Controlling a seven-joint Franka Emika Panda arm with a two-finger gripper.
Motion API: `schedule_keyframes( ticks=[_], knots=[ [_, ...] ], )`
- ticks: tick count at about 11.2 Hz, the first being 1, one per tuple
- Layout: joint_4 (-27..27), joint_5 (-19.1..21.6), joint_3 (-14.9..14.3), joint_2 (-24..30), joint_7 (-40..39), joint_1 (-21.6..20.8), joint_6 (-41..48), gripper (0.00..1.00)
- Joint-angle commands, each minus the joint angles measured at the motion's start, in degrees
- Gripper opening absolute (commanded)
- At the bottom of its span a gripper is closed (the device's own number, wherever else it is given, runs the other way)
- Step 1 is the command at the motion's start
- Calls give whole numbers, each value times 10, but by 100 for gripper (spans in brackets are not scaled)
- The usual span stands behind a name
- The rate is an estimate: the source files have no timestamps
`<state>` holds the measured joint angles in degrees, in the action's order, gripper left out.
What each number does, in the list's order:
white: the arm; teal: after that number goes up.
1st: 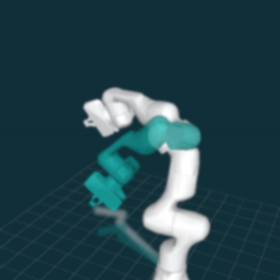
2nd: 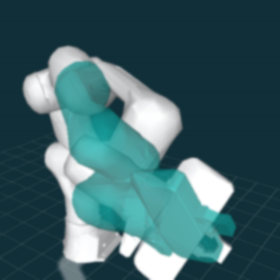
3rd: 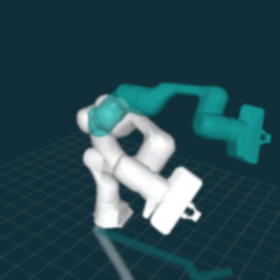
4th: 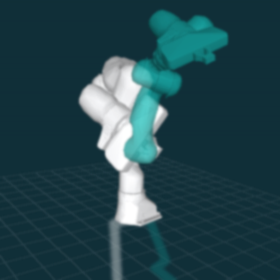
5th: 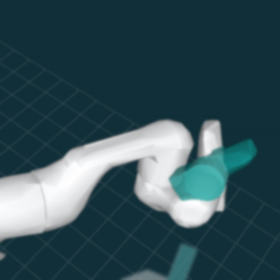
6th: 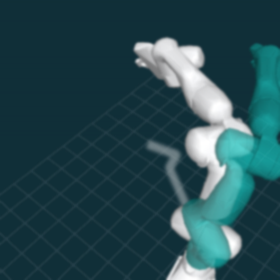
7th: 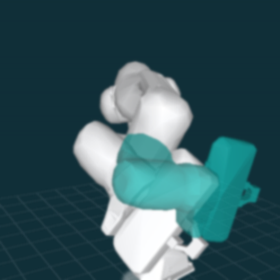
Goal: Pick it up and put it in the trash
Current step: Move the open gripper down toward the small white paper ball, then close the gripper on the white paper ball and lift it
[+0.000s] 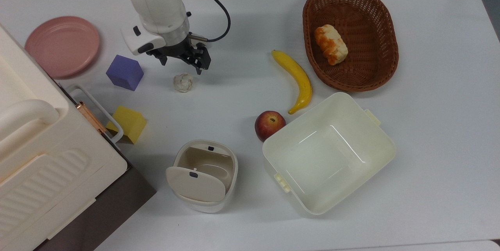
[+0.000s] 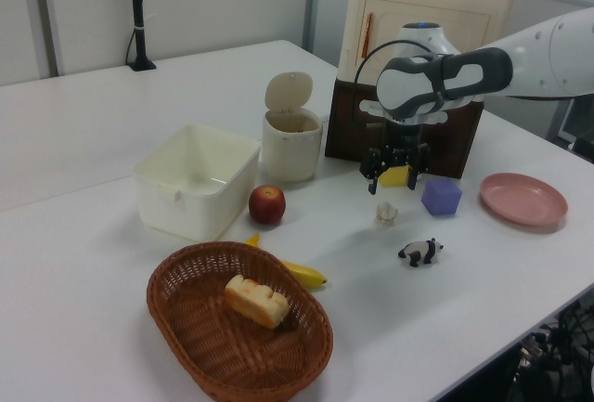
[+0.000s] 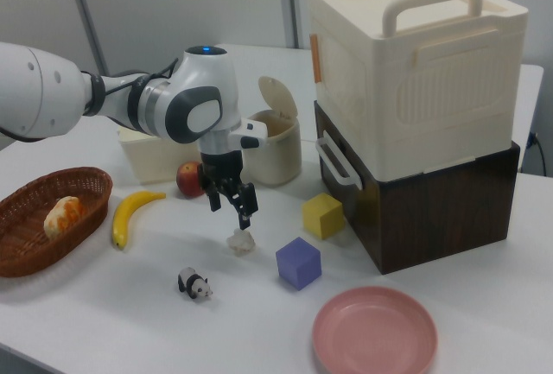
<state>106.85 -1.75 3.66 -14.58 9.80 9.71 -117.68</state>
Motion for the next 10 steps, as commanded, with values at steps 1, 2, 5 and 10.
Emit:
schedule_keyframes(
  ticks=[1,2,5,10],
  knots=[
    [-2,-12,0,-22,8,-3,-13,100],
    [-3,-14,0,-26,8,-2,-14,100],
    [-7,-26,0,-40,8,-1,-14,100],
    [-25,-36,0,-61,9,3,-26,100]
  ],
)
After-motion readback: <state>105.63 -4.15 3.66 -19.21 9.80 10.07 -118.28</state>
